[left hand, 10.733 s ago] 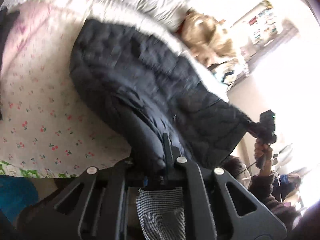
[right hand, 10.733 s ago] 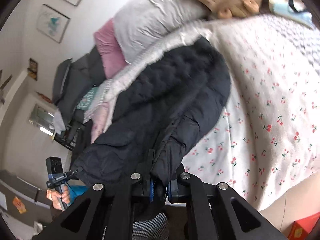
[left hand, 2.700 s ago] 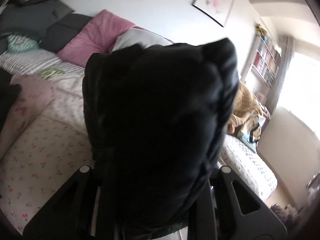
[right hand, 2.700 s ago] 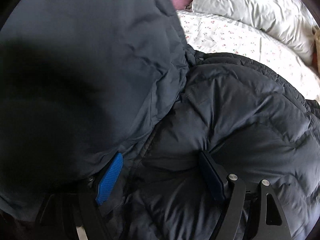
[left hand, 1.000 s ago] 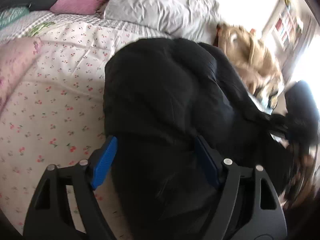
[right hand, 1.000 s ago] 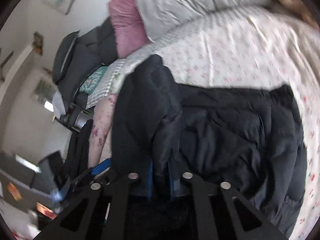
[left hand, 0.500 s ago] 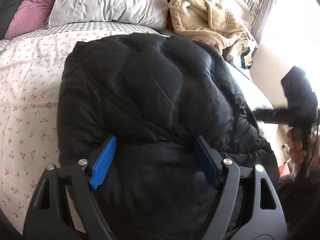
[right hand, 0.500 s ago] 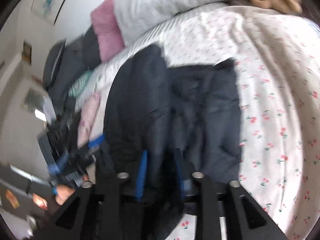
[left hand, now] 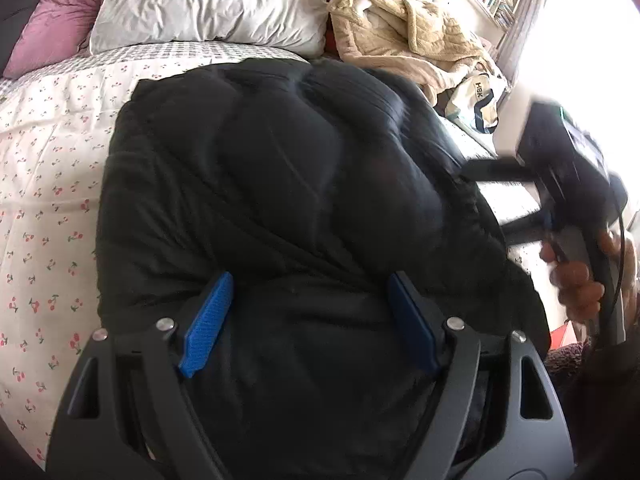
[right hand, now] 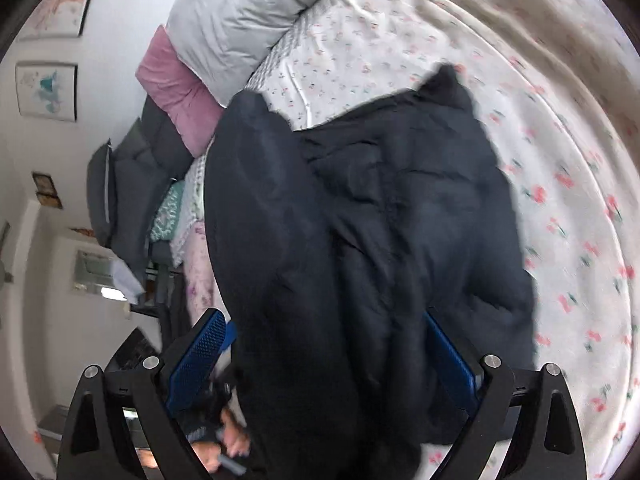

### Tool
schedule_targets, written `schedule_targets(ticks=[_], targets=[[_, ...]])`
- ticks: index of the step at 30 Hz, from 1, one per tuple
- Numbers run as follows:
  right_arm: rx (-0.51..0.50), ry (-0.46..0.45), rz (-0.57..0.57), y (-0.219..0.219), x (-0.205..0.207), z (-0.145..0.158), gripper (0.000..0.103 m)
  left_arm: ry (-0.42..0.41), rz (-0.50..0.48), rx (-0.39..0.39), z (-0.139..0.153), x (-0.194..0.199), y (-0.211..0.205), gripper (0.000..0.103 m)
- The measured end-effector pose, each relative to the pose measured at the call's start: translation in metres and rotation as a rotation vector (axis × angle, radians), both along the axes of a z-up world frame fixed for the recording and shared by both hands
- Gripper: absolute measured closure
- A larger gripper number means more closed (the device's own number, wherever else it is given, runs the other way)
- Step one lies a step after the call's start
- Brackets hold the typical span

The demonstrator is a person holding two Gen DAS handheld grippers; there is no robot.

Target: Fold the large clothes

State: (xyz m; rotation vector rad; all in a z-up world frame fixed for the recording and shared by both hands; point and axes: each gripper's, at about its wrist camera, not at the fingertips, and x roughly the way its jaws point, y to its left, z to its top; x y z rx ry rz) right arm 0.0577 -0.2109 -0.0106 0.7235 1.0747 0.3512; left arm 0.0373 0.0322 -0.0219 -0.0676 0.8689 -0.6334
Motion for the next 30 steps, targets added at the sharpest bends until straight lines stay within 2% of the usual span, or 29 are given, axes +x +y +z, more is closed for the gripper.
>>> schedule_targets(ticks=[2,4,6,9,12,15,17,18,19,20,21,23,25,30], targets=[[-0.119,-0.092,0.062,0.024,0.008,0.018,0.026,-0.012,0.001,0.005,0.0,-0.001,-0.003,0.021],[-0.273,-0.203,0.137,0.05,0.012,0.036,0.073,-0.023,0.016,0.008,0.001,-0.002,-0.004,0.016],[-0.349,-0.297,0.169,0.066,0.013,0.049,0.081,-0.022,0.042,-0.002,0.005,0.0,-0.001,0.015],[-0.292,-0.392,0.163,0.056,0.004,0.066,0.086,0.0,0.069,-0.078,0.017,0.005,0.013,0.014],[-0.205,-0.45,0.091,0.016,-0.005,0.073,0.086,-0.012,0.147,-0.123,0.031,0.009,0.033,0.008],[-0.186,-0.364,0.01,-0.028,-0.001,0.052,0.083,-0.001,0.213,-0.158,0.033,0.018,0.055,0.003],[-0.238,-0.226,-0.038,-0.049,0.004,0.021,0.07,0.057,0.243,-0.182,0.025,0.029,0.066,0.002],[-0.256,-0.12,-0.058,-0.059,0.008,0.002,0.052,0.089,0.256,-0.194,0.02,0.034,0.07,0.002],[-0.245,-0.022,-0.074,-0.067,0.011,-0.018,0.029,0.136,0.269,-0.209,0.011,0.041,0.074,0.002],[-0.177,0.081,-0.1,-0.079,0.012,-0.041,0.02,0.169,0.276,-0.217,0.004,0.045,0.076,0.002],[-0.1,0.13,-0.117,-0.086,0.011,-0.055,0.012,0.204,0.284,-0.221,-0.004,0.049,0.077,0.002],[0.014,0.177,-0.135,-0.095,0.012,-0.068,0.012,0.281,0.3,-0.217,-0.02,0.057,0.078,0.002],[0.047,0.18,-0.145,-0.099,0.012,-0.064,0.012,0.332,0.305,-0.256,-0.031,0.057,0.08,0.002],[0.173,0.093,-0.158,-0.112,0.004,-0.045,0.011,0.387,0.292,-0.36,-0.038,0.061,0.089,0.002]])
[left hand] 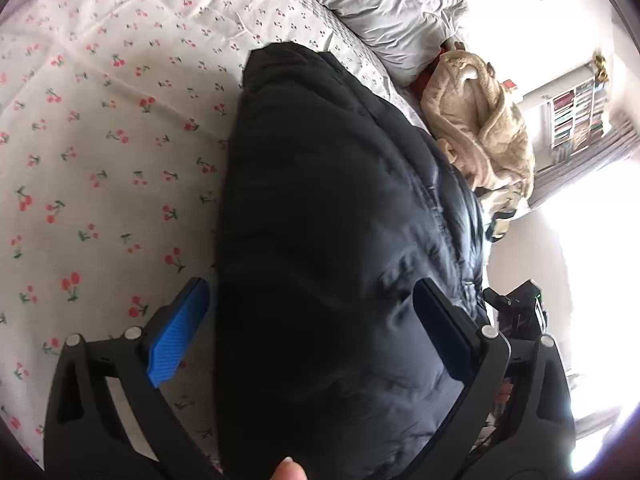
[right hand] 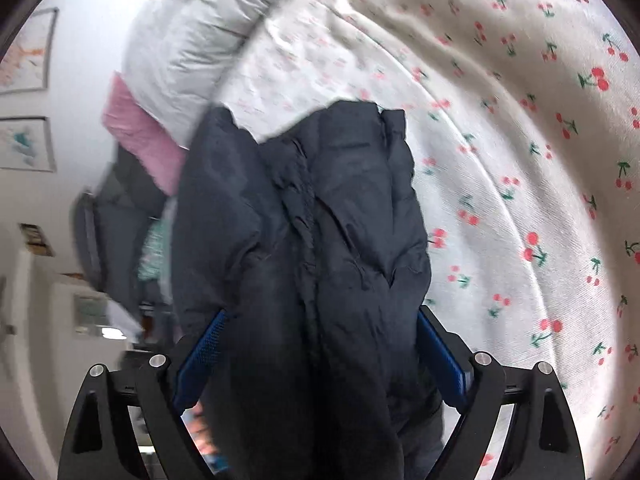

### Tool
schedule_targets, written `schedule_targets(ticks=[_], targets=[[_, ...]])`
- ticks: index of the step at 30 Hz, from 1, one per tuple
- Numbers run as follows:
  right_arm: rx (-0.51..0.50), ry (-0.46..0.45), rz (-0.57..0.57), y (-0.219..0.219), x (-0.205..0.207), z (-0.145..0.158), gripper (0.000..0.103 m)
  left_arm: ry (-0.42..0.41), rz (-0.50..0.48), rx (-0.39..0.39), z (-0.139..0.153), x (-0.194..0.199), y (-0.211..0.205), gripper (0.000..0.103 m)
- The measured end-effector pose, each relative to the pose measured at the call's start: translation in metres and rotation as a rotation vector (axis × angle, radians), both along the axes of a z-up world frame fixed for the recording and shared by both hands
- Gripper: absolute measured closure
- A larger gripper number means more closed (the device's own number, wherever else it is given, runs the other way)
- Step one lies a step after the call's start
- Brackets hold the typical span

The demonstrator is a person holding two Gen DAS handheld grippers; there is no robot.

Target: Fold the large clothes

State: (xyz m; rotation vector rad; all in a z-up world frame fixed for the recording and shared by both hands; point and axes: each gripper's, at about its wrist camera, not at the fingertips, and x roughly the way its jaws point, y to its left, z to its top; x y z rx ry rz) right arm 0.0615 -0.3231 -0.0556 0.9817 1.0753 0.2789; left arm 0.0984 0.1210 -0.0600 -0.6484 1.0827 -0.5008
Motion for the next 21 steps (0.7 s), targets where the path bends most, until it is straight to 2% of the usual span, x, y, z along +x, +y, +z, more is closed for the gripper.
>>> schedule_targets(ticks=[8,11,14,15,17,19,21], targets=[[0.094,0.062,0.039,0.001,-0.004,-0.028,0.01,0.172,-0.002,-0.22,-0.052,0.008,0.006,0.0],[0.114,0.093,0.035,0.004,0.003,-0.047,0.005,0.225,-0.002,-0.317,-0.069,0.004,0.008,0.0],[0.177,0.103,0.044,0.011,0.009,-0.062,0.004,0.239,-0.033,-0.334,-0.067,0.004,0.004,0.001],[0.181,0.094,0.049,0.013,0.01,-0.063,0.005,0.233,-0.036,-0.326,-0.064,0.005,0.001,0.004],[0.185,0.068,0.039,0.015,0.009,-0.06,0.02,0.182,-0.046,-0.281,-0.051,0.004,-0.008,0.009],[0.212,0.029,0.02,0.015,0.006,-0.052,0.047,0.125,-0.07,-0.218,-0.031,0.005,-0.018,0.016],[0.22,-0.039,0.005,0.011,0.002,-0.037,0.059,0.063,-0.093,-0.179,-0.007,0.007,-0.029,0.024]])
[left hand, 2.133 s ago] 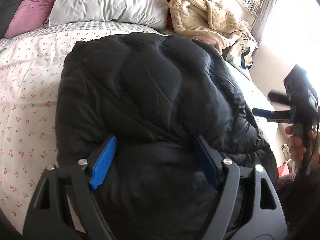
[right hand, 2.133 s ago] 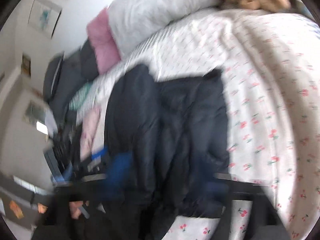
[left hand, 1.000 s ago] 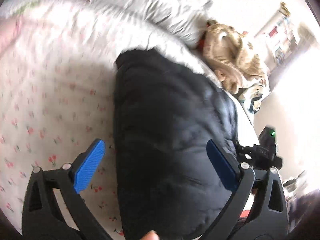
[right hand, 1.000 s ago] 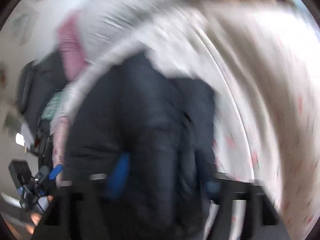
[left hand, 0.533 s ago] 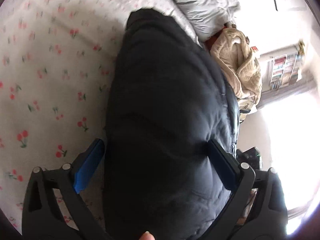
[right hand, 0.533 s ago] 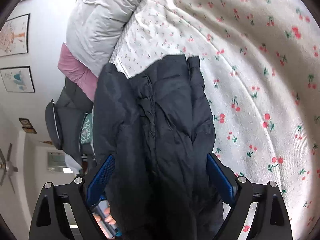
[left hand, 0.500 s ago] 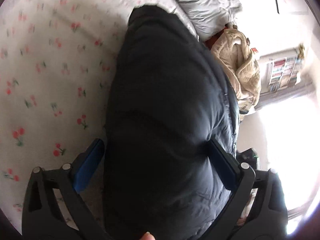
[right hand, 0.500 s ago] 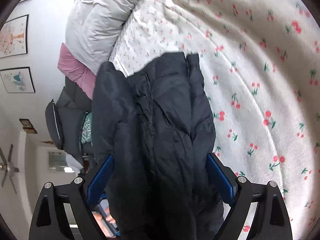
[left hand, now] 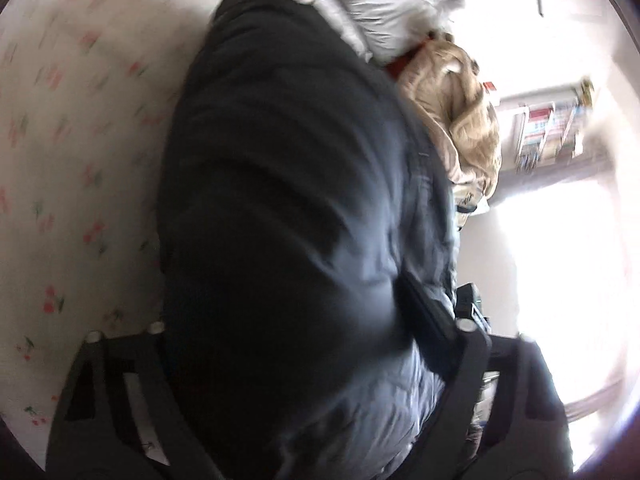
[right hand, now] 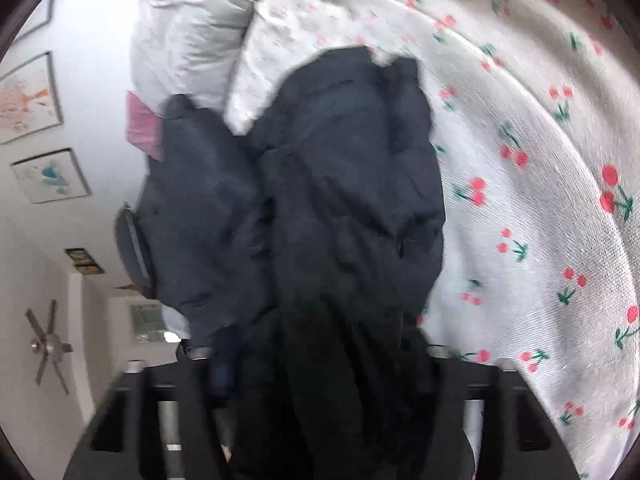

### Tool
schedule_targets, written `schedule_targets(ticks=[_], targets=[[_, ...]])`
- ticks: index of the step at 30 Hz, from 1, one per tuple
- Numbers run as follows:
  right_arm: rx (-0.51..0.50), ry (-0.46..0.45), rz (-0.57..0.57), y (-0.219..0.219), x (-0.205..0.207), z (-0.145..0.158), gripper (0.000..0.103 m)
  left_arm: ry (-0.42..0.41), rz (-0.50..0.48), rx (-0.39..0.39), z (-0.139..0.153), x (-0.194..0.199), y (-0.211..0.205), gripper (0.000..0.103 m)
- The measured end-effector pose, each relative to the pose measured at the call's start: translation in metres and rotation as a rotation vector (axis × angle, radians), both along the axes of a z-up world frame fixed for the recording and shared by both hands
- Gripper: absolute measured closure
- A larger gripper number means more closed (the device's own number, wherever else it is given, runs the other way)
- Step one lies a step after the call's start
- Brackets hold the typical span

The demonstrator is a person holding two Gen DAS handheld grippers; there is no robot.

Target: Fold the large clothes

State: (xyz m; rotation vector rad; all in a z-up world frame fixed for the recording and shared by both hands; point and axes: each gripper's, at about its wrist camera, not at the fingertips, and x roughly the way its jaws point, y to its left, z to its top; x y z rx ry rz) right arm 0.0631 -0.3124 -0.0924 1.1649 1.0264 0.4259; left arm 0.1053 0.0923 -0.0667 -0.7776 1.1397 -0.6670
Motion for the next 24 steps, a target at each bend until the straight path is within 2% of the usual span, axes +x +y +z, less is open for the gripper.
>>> schedule_targets(ticks=[3,7,10,12,14,15,16,17,19,20,22,24], targets=[[0.001,-0.109,-0.029,-0.015,-0.011,0.028,0.063,-0.061,-0.015,-0.026,0.028,0.003,-0.01,0.028],[-0.047,-0.262,-0.079,-0.041,-0.028,0.072,0.063,-0.182,-0.066,-0.077,0.068,0.01,-0.042,0.029],[-0.096,-0.365,-0.139,-0.07,-0.044,0.101,0.063,-0.27,-0.114,-0.116,0.087,0.016,-0.068,0.028],[-0.142,-0.4,-0.194,-0.089,-0.053,0.113,0.062,-0.286,-0.139,-0.126,0.089,0.024,-0.086,0.024],[-0.219,-0.37,-0.271,-0.106,-0.057,0.114,0.055,-0.286,-0.137,-0.064,0.081,0.036,-0.106,0.016],[-0.301,-0.311,-0.327,-0.116,-0.058,0.11,0.046,-0.275,-0.125,-0.016,0.072,0.041,-0.112,0.013],[-0.387,-0.239,-0.368,-0.123,-0.058,0.103,0.04,-0.247,-0.107,0.047,0.057,0.045,-0.117,0.013],[-0.516,-0.105,-0.414,-0.131,-0.056,0.091,0.04,-0.196,-0.087,0.109,0.04,0.052,-0.122,0.013],[-0.663,0.09,-0.444,-0.134,-0.054,0.068,0.038,-0.093,-0.065,0.166,0.01,0.059,-0.129,0.013],[-0.646,0.103,-0.442,-0.137,-0.055,0.061,0.038,-0.068,-0.051,0.155,0.002,0.06,-0.128,0.013],[-0.607,0.081,-0.445,-0.142,-0.061,0.067,0.038,-0.052,-0.03,0.131,0.003,0.059,-0.123,0.013],[-0.581,0.033,-0.448,-0.143,-0.071,0.076,0.038,-0.08,-0.039,0.153,0.014,0.052,-0.118,0.013]])
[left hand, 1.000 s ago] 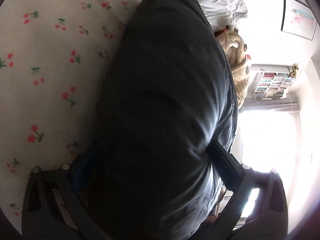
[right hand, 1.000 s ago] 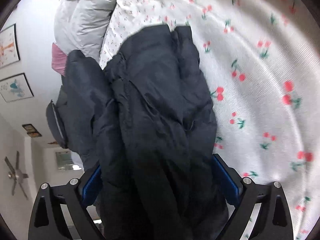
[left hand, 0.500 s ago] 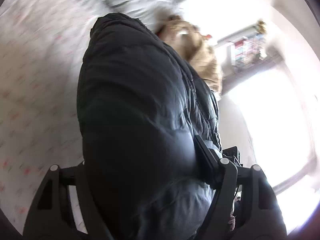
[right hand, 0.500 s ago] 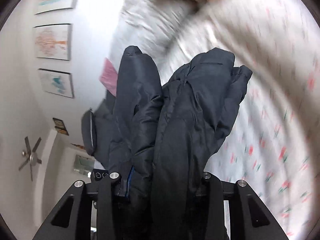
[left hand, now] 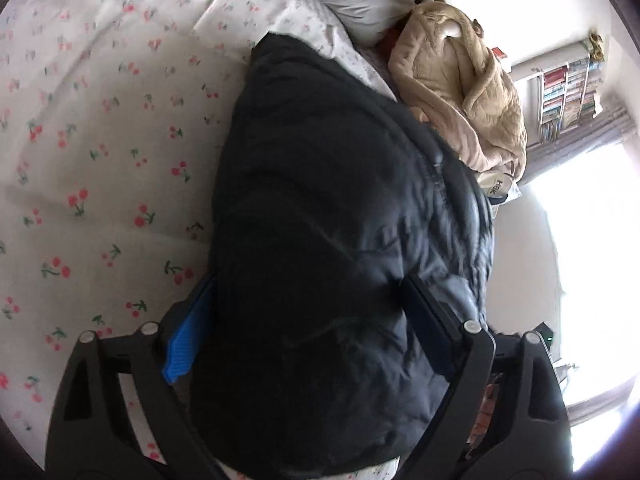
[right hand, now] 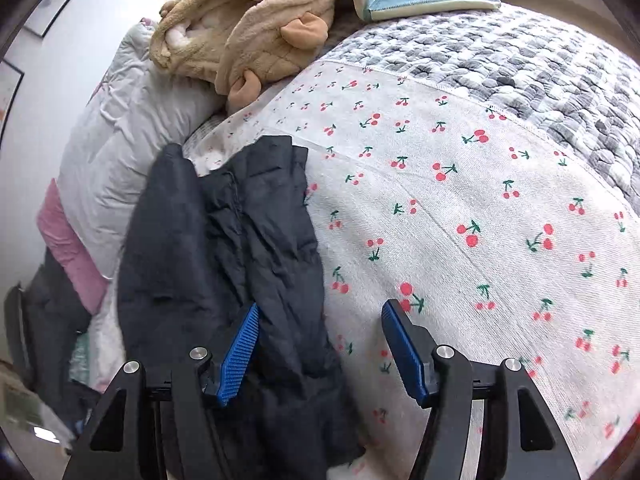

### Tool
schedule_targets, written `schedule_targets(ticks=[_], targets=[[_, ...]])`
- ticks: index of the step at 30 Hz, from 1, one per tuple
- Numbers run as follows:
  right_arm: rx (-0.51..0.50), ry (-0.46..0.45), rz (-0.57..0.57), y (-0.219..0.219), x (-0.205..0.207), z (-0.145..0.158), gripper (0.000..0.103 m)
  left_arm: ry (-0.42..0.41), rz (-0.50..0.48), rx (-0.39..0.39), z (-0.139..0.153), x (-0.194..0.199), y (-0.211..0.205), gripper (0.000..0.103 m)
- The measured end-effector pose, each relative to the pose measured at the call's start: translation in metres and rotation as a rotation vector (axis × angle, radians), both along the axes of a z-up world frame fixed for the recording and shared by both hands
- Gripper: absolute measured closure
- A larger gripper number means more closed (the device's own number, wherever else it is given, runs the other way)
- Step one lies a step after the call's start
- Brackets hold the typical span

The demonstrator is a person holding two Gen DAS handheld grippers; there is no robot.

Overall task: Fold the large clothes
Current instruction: 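Release the folded jacket and pull both grippers back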

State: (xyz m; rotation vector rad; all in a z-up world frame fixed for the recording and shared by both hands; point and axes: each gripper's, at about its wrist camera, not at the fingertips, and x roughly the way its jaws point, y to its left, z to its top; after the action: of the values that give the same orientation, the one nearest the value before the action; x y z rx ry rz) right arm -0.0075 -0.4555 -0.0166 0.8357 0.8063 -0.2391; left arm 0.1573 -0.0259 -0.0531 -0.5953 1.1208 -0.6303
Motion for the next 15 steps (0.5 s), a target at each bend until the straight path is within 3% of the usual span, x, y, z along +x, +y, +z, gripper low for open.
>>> schedule_targets(ticks=[3,5,8,9,10,15], targets=[[-0.034,-0.036,0.005,0.005,-0.017,0.017,0.038,-0.055,0.001,0.063,0.018,-0.013,0.003,0.011],[-0.053,-0.024,-0.011,0.014,-0.022,0.031,0.033,-0.08,0.007,0.119,0.034,-0.022,0.007,0.011],[-0.084,-0.008,0.042,0.04,-0.019,0.052,0.026,-0.13,0.013,0.256,0.058,-0.026,-0.002,0.008],[-0.105,-0.004,0.058,0.051,-0.02,0.058,0.02,-0.145,0.006,0.295,0.062,-0.033,0.0,0.0],[-0.133,-0.002,0.069,0.06,-0.011,0.066,0.016,-0.164,-0.001,0.327,0.067,-0.04,0.0,0.0],[-0.298,0.029,0.118,0.115,-0.038,0.084,0.013,-0.187,-0.035,0.477,0.083,-0.086,-0.006,0.0]])
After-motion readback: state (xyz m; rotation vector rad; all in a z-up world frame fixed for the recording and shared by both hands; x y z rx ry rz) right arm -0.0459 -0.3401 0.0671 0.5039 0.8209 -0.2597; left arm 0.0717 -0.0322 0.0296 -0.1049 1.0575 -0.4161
